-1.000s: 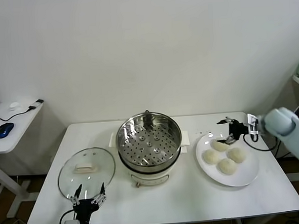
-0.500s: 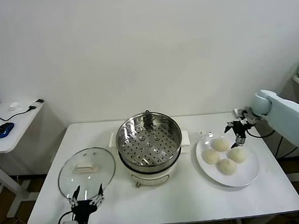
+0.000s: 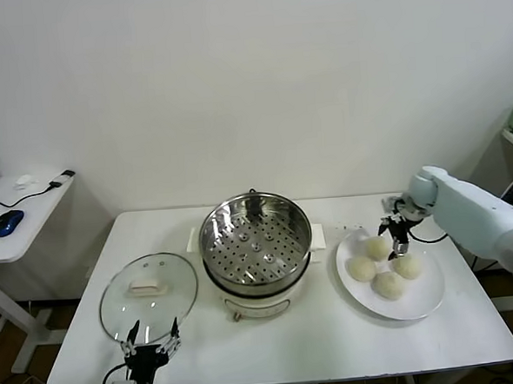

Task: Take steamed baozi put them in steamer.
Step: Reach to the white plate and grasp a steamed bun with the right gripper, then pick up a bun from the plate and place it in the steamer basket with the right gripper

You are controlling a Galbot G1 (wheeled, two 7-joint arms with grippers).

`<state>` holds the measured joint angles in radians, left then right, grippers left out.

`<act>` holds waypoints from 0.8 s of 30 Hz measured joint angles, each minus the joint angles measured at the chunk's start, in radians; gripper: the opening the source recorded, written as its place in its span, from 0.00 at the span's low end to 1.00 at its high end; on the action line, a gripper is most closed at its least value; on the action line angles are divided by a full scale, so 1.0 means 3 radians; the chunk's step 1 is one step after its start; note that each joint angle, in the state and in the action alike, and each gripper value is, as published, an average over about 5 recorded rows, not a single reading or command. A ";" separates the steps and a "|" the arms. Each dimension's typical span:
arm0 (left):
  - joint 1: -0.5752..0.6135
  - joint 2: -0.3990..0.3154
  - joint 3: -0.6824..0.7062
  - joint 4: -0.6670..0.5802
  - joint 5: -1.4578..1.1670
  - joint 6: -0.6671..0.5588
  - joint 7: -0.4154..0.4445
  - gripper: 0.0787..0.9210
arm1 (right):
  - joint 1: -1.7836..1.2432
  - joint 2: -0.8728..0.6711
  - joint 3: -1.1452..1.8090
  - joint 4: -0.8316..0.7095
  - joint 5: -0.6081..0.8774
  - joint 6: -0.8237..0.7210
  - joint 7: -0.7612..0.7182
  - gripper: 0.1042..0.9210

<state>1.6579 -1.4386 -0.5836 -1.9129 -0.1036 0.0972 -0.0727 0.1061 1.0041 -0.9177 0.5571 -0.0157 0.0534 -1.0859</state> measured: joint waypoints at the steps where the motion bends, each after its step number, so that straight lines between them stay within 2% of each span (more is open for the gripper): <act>1: 0.0001 0.0000 0.0002 0.0000 0.0002 0.0000 0.0000 0.88 | -0.0005 0.0015 0.0016 -0.0017 -0.0013 0.0001 0.0002 0.87; 10: 0.0029 -0.0018 0.0034 -0.0029 0.0030 -0.0007 -0.0008 0.88 | -0.0012 0.0033 0.0051 -0.0029 -0.0051 -0.0032 -0.0028 0.70; 17: 0.0053 -0.0043 0.0068 -0.0057 0.0055 -0.0017 -0.0014 0.88 | 0.0166 -0.0074 -0.0103 0.0177 0.0093 -0.0050 -0.0083 0.67; 24: 0.0059 -0.0051 0.0091 -0.0113 0.0067 -0.0004 -0.0014 0.88 | 0.0895 -0.0095 -0.0665 0.0578 0.0560 0.0047 -0.0180 0.67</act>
<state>1.6756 -1.4539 -0.5564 -1.9468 -0.0837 0.0959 -0.0770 0.3746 0.9757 -1.1172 0.7305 0.1523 0.0675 -1.1400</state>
